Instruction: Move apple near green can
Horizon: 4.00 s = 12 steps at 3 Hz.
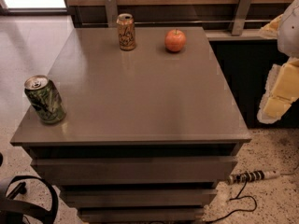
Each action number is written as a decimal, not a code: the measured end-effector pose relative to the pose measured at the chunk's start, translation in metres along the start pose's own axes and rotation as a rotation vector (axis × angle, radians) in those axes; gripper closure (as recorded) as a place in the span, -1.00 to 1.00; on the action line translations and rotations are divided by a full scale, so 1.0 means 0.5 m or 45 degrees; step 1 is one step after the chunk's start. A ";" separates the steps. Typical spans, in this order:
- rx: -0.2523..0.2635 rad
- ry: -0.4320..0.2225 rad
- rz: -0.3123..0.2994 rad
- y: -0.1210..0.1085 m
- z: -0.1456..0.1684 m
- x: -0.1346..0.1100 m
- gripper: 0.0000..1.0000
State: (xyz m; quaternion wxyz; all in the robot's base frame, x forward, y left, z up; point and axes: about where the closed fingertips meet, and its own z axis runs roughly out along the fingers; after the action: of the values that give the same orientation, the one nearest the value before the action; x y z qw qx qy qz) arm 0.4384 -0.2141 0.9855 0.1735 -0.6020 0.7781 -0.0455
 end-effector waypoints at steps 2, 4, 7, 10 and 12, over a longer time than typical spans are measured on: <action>0.080 -0.059 0.035 -0.074 -0.002 -0.019 -1.00; 0.183 -0.307 0.220 -0.226 0.063 -0.043 -1.00; 0.107 -0.678 0.486 -0.406 0.202 -0.077 -1.00; 0.060 -0.792 0.505 -0.441 0.288 -0.131 -1.00; 0.090 -0.880 0.566 -0.508 0.418 -0.191 -1.00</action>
Offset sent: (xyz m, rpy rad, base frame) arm 0.0806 -0.0067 0.0209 0.0891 -0.1327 -0.0650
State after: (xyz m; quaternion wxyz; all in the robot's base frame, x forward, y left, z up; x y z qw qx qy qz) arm 0.7611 -0.1631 0.8815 0.4508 -0.3926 0.7832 0.1711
